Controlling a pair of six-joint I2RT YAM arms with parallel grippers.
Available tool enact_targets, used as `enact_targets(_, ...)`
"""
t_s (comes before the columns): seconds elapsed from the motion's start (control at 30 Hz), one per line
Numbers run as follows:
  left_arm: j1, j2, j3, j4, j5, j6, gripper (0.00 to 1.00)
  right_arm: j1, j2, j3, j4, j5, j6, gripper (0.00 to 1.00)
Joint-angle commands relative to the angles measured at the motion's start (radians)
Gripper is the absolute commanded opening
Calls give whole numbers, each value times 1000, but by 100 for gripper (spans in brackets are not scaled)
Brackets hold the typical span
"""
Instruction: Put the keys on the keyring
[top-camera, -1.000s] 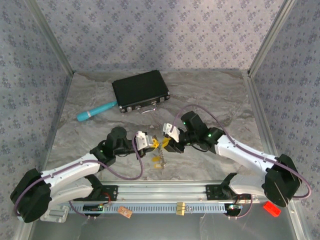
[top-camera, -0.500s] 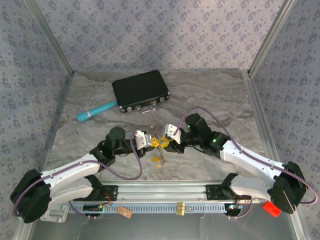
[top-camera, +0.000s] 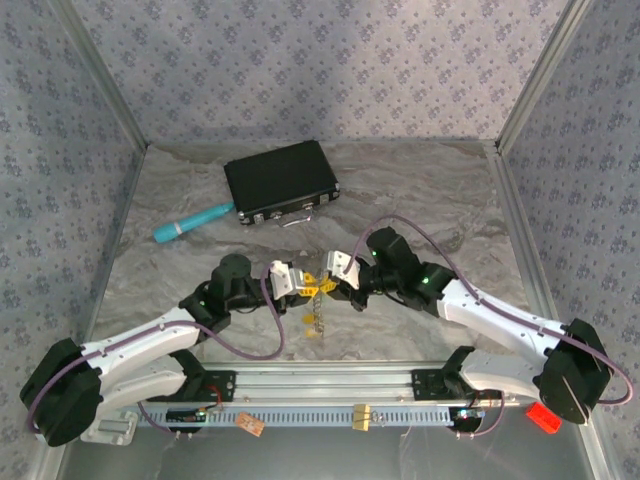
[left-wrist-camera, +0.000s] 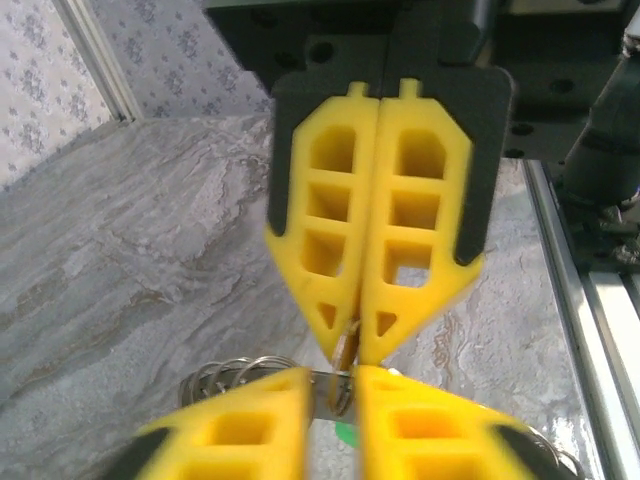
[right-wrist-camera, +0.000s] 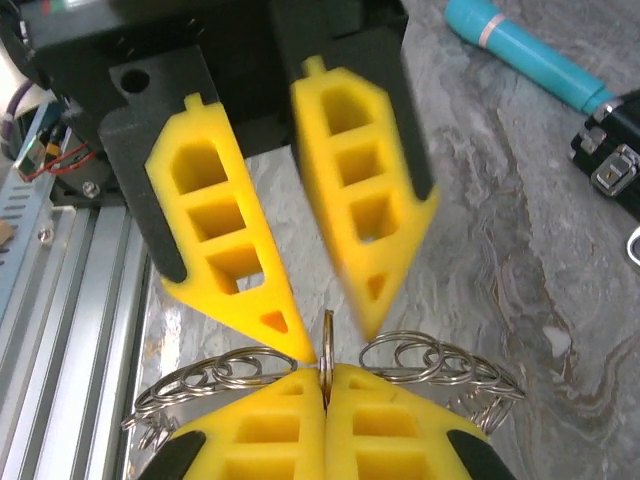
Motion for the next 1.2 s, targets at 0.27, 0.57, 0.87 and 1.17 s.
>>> enact_targets(0.27, -8, -8, 94, -174, -30, 81, 26, 66, 92, 251, -400, 207, -191, 0)
enact_targets(0.57, -7, 14, 99, -145, -4, 74, 21, 109, 145, 317, -397, 184, -204, 0)
enact_targets(0.87, -7, -5, 80, -125, 10, 67, 0, 109, 99, 250, -306, 166, -145, 15)
enact_targets(1.17, -8, 8, 10, 83, 65, -36, 0, -35, -44, 9, 32, -105, 43, 30)
